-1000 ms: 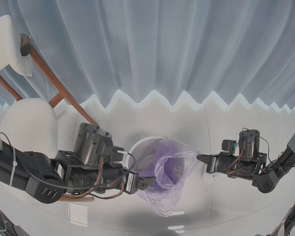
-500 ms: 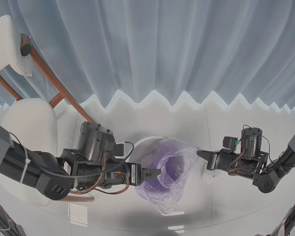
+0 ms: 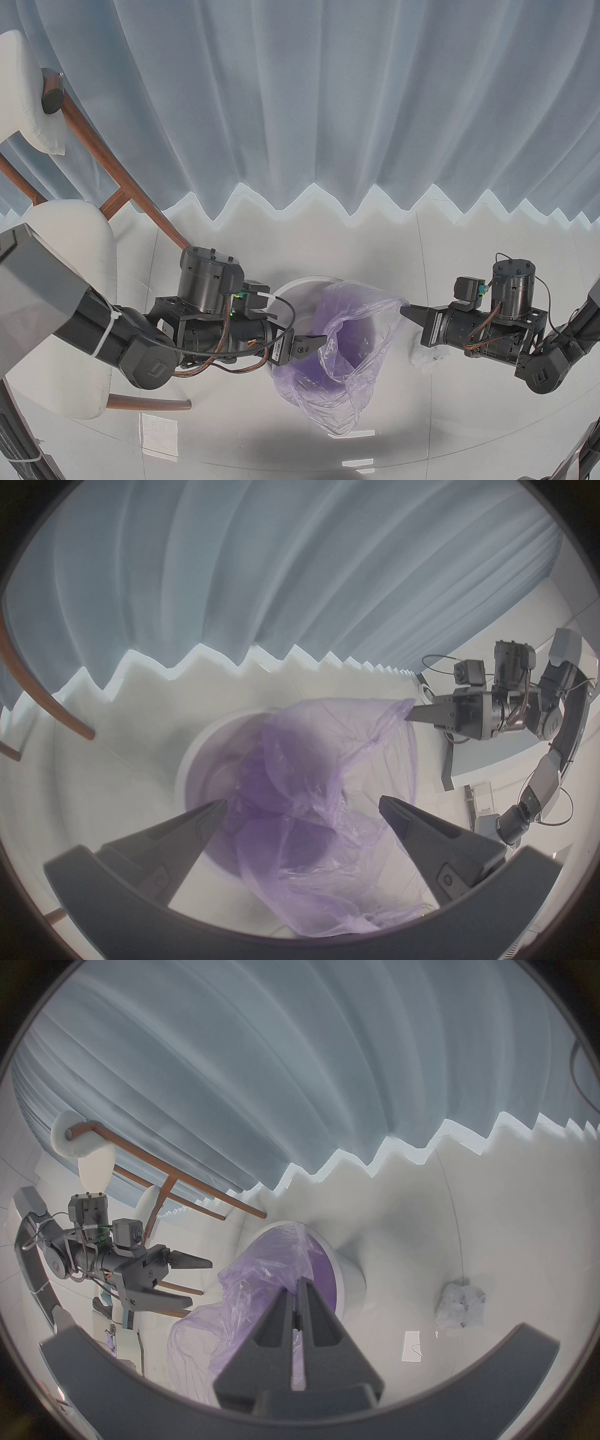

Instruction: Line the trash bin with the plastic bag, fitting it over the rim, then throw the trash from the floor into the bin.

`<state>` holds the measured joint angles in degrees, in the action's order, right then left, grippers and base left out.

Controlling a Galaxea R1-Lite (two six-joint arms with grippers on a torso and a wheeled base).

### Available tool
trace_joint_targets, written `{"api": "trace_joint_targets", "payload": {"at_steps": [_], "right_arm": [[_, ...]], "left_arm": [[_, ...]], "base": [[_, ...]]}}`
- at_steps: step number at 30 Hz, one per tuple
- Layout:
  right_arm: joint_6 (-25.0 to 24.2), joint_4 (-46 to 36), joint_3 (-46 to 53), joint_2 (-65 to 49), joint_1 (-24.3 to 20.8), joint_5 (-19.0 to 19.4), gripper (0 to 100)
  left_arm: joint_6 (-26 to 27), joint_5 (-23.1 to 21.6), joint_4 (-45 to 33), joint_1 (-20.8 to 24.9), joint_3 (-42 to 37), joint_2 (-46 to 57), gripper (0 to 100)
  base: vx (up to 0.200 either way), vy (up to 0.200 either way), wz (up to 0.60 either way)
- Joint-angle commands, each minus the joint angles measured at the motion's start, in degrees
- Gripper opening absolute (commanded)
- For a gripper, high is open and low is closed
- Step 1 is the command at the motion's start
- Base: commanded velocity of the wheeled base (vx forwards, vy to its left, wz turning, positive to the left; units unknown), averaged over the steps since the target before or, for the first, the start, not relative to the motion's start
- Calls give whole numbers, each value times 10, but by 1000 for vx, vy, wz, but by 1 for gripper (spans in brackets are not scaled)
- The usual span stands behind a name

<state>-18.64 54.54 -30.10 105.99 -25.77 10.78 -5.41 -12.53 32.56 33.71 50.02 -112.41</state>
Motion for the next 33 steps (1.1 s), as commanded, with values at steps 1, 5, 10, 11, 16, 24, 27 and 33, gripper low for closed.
{"api": "trace_joint_targets", "payload": {"at_steps": [1, 5, 10, 11, 16, 24, 27, 33], "right_arm": [[0, 0, 0, 0, -2, -1, 0], [0, 0, -1, 1, -4, -1, 0], [0, 0, -2, 0, -5, -2, 0], [0, 0, -3, -1, -5, -2, 0], [0, 0, -2, -6, -5, -2, 0], [0, -1, 0, -29, -5, -2, 0], [0, -1, 0, -32, -4, -2, 0], [1, 0, -9, -29, 11, 4, 0]], "left_arm": [[-1, 0, 3, 9, 3, -21, 100], [-2, 0, 41, 17, 12, -57, 100], [-2, 5, 51, 26, 32, -95, 100], [-1, 5, 53, 28, 34, -104, 100], [-2, 7, 53, 32, 56, -125, 100], [-34, 30, 53, 31, 81, -138, 100], [-61, 42, 53, 39, 79, -133, 0], [-77, 44, 44, 10, 97, -77, 0]], "base": [[0, 0, 0], [0, 0, 0], [0, 0, 0], [0, 0, 0], [0, 0, 0], [0, 0, 0], [0, 0, 0], [0, 0, 0]]}}
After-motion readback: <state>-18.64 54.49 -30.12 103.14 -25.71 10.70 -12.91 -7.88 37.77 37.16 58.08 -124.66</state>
